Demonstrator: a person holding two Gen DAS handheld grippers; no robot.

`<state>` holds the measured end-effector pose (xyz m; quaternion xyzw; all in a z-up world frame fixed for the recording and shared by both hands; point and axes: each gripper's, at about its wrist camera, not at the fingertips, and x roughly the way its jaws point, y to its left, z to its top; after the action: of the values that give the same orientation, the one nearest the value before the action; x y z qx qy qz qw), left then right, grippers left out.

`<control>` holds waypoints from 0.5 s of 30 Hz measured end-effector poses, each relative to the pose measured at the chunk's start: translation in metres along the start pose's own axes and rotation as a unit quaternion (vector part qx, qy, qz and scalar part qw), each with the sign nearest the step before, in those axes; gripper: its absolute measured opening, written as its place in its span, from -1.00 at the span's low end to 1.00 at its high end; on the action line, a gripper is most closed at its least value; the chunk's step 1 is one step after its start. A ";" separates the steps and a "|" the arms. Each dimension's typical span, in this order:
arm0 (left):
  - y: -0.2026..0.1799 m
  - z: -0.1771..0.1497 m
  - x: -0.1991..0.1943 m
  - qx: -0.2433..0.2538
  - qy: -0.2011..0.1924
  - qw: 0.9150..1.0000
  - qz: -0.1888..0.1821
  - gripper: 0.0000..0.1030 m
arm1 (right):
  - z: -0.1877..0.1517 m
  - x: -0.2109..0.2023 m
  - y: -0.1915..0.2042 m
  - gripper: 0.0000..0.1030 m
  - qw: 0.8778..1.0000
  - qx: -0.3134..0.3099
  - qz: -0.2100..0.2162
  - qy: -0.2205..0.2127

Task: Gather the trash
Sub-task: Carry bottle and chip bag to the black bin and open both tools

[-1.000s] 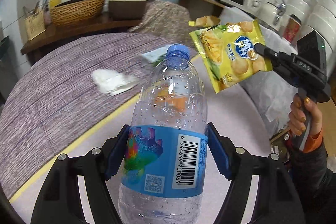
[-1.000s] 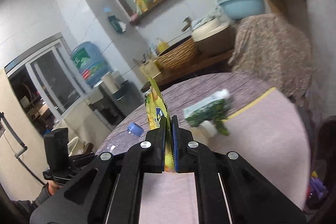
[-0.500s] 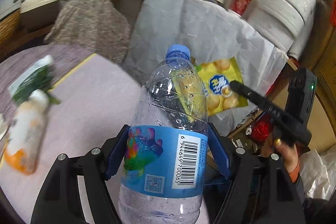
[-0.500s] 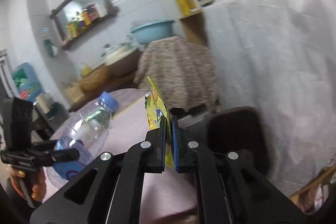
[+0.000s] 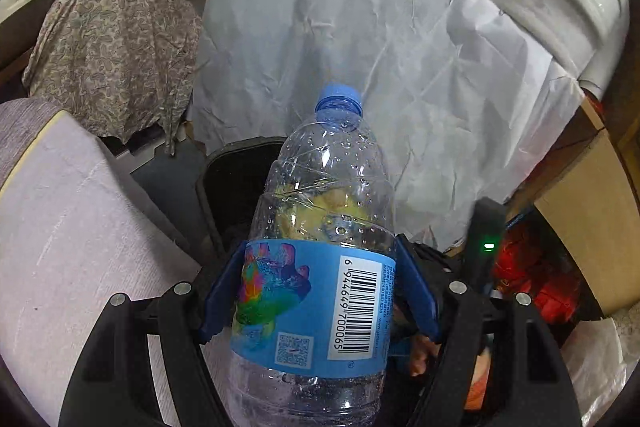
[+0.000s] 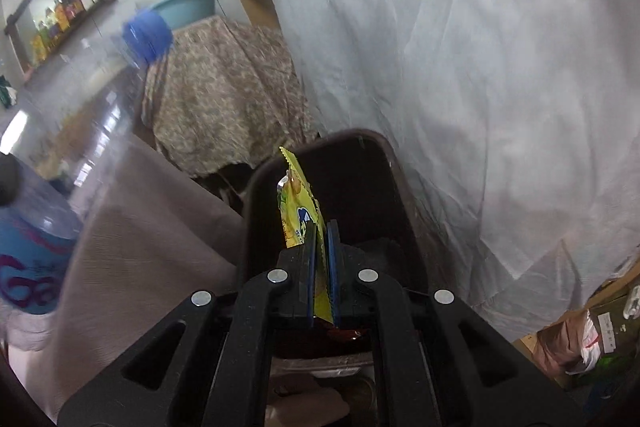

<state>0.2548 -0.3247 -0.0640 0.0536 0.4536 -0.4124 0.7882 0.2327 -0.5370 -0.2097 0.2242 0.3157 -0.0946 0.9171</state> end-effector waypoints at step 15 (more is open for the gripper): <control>0.009 0.013 0.060 -0.036 0.039 0.998 0.030 0.39 | -0.010 0.042 -0.030 0.17 0.998 0.016 -0.054 0.001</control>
<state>0.2842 -0.3608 -0.1046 0.0545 0.4971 -0.3694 0.7832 0.2508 -0.5600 -0.2525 0.2216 0.3267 -0.1487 0.9067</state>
